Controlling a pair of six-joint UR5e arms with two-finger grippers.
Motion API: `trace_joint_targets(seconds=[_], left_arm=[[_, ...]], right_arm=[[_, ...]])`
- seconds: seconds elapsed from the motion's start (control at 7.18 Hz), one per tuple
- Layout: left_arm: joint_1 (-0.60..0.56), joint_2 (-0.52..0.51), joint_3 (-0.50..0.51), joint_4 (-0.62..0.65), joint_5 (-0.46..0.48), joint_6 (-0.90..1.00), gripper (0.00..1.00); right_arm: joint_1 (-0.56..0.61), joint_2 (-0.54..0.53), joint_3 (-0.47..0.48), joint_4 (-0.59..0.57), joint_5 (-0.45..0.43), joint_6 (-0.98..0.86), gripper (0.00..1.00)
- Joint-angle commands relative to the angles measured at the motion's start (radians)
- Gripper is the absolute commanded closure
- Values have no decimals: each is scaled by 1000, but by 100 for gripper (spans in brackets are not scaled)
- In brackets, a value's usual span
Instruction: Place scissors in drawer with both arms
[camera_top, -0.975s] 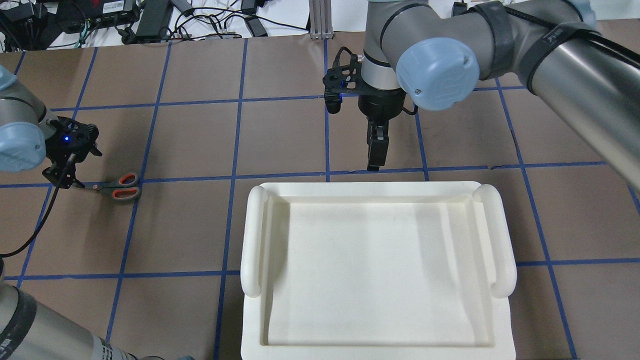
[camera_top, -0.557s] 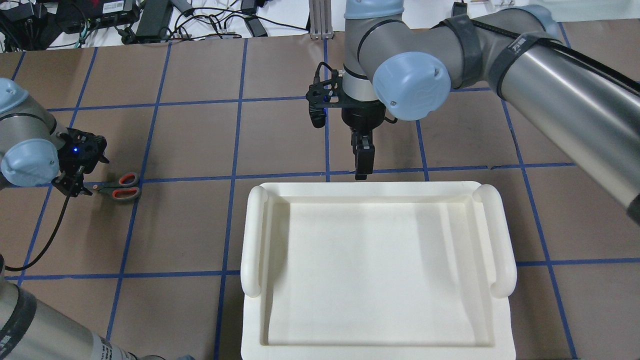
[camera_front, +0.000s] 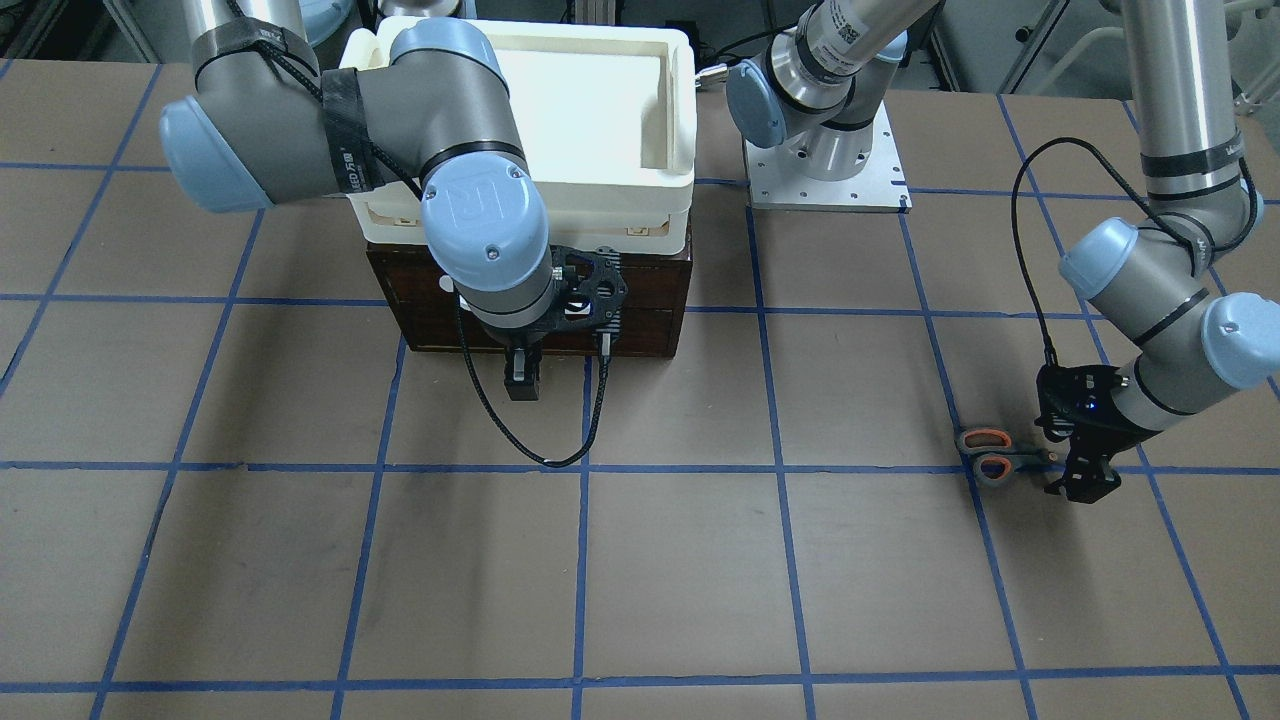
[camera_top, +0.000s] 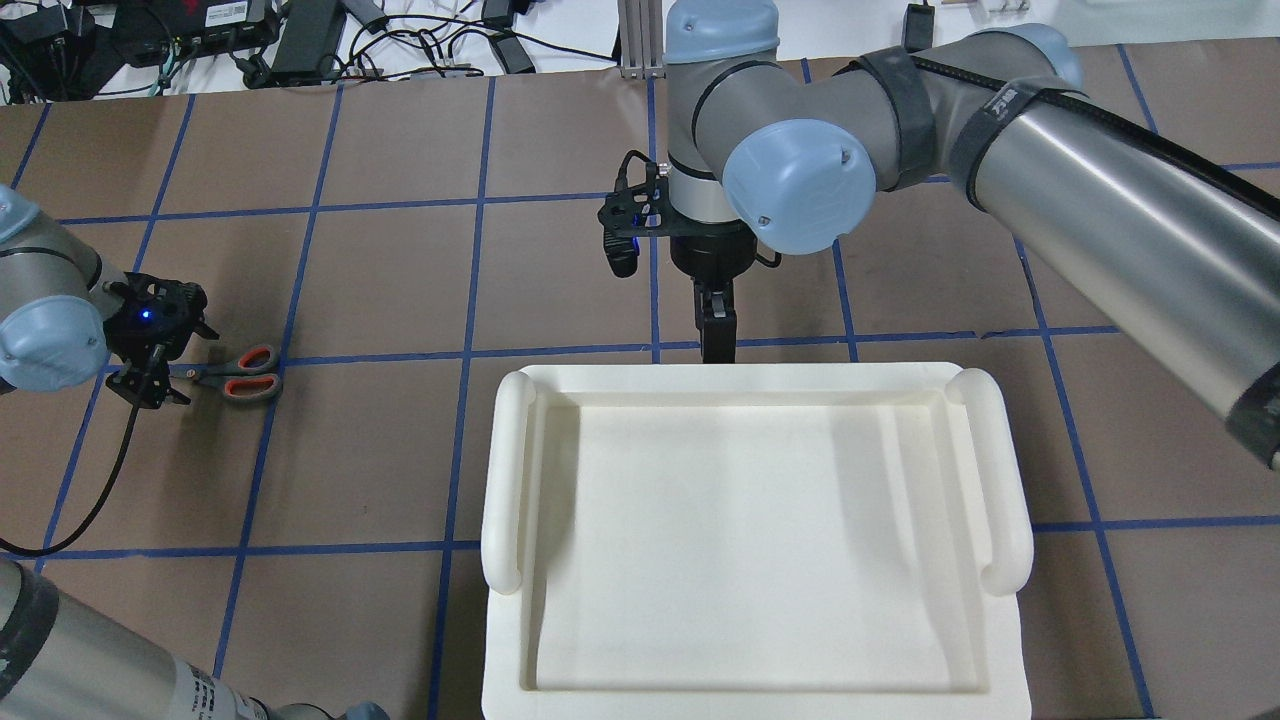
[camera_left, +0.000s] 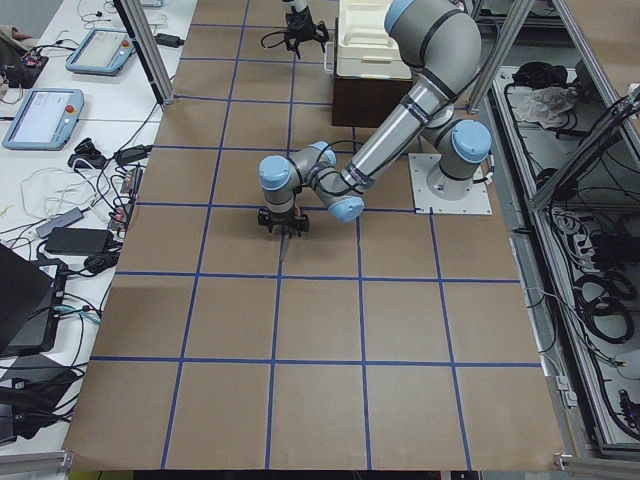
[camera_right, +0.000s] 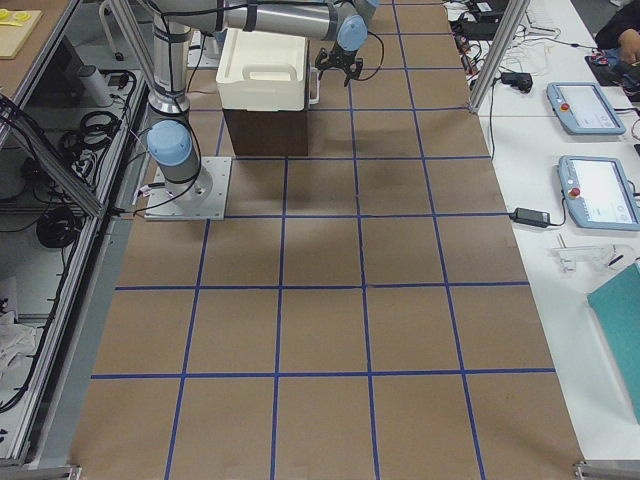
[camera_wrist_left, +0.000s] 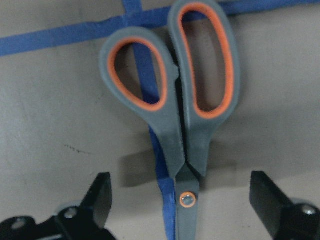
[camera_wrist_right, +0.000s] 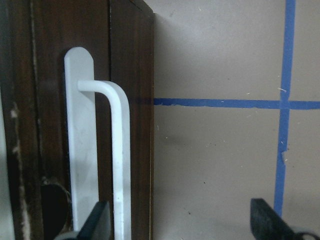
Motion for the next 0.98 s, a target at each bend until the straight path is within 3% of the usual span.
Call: trace_joint_targets(seconds=[0.0,0.42,0.56,0.84], left_arm=[[2,1,-25,-5,-9,-9,6],[0,8,-30,-8,-10,-9,18],[0,14,-31,-8,-13,-7,28],[3,20,-50,-7,-36,3,44]], right_arm=[[5,-5,43,-2,-5,19,1],[8,-4,52,-4,-7,33,3],[8,1,52,-5,-4,33,5],[8,9,54,-11,-7,21,18]])
